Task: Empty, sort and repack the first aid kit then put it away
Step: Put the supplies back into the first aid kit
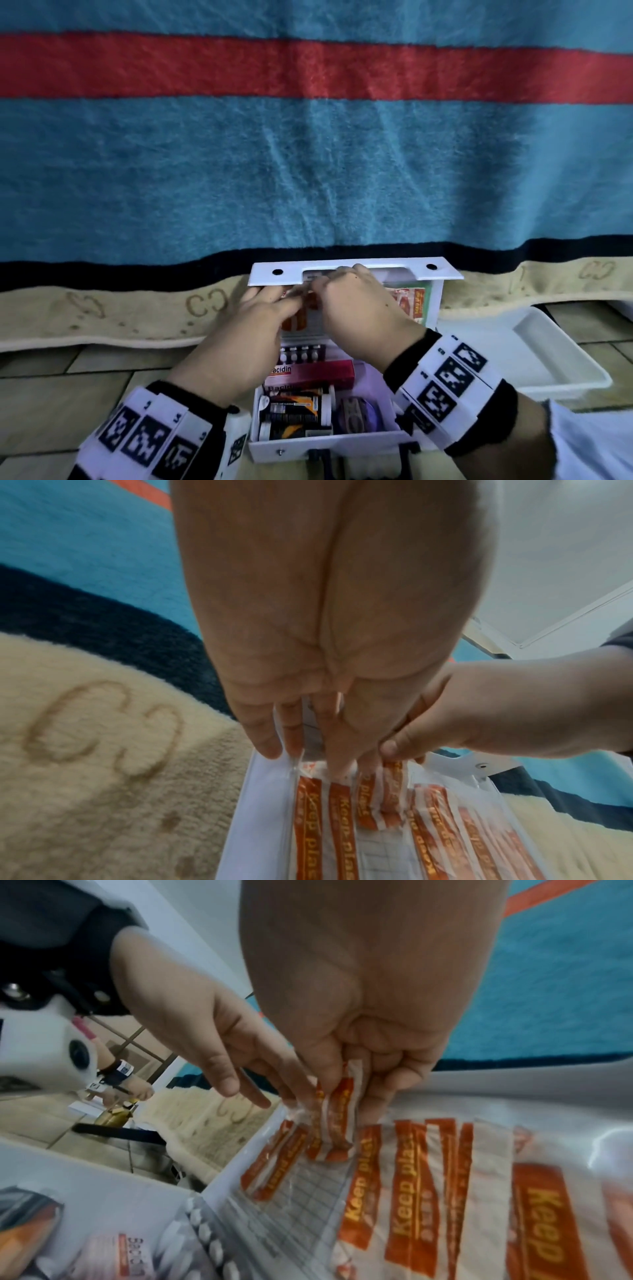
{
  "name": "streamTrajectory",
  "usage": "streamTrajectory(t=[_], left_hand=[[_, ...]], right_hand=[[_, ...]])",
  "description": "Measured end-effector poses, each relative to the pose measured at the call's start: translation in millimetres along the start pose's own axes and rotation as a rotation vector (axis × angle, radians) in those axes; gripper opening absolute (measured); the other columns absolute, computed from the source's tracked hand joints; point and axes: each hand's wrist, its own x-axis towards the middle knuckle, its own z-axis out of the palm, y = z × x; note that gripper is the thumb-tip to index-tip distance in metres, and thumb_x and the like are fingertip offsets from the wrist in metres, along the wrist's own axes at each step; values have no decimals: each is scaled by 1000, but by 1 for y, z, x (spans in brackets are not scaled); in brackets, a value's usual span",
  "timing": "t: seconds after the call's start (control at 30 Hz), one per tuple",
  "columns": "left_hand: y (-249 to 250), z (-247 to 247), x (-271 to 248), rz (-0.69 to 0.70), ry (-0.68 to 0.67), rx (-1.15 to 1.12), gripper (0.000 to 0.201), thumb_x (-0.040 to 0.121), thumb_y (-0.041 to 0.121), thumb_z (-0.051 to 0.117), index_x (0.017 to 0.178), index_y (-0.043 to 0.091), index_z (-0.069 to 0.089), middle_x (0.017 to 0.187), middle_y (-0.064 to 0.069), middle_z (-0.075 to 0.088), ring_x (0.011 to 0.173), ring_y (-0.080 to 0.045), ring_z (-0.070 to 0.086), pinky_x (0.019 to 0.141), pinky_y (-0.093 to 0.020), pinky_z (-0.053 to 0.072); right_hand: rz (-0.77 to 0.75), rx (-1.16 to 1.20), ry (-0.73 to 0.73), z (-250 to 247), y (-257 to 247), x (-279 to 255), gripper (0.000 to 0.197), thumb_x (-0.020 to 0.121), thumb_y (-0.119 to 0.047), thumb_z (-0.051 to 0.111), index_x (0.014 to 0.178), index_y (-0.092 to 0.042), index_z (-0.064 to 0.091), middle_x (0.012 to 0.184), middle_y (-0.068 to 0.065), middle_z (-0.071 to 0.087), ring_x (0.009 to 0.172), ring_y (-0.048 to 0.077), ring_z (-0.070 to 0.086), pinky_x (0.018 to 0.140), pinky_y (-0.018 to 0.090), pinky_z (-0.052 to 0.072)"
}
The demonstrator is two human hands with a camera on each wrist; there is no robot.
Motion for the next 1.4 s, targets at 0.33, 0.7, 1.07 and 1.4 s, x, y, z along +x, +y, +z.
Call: streamTrajectory(t=[0.33, 0.7, 1.07, 1.4], left_hand=[[-3, 9, -1, 12, 60, 17, 61, 83, -5, 48, 133, 28, 45, 128, 14, 40, 121, -8, 31, 105, -21, 28], [1, 8, 1, 0, 48, 27, 58, 85, -3, 47, 136, 24, 43, 146, 13, 29, 129, -4, 21, 108, -13, 15], [-2, 5, 0, -40, 33, 40, 62, 88, -1, 45, 142, 27, 35, 154, 14, 19, 140, -7, 16, 115, -20, 16], [3, 5, -1, -69, 43, 36, 65, 89, 1, 47, 144, 32, 31, 153, 18, 18, 140, -6, 19, 115, -24, 20]], right_hand=[[44, -67, 28, 9, -10, -1, 35, 83, -3, 44, 118, -8, 47, 108, 7, 63, 110, 27, 51, 94, 33, 27], [100, -1, 82, 5, -7, 3, 36, 83, -4, 45, 117, -14, 49, 101, 6, 65, 107, 26, 50, 93, 32, 26], [94, 38, 147, 15, -7, 9, 36, 71, 3, 54, 104, -8, 50, 86, 12, 66, 95, 30, 53, 84, 34, 32], [39, -49, 136, 24, -2, 11, 36, 72, -4, 56, 107, -12, 47, 92, 6, 68, 103, 26, 54, 79, 34, 17]])
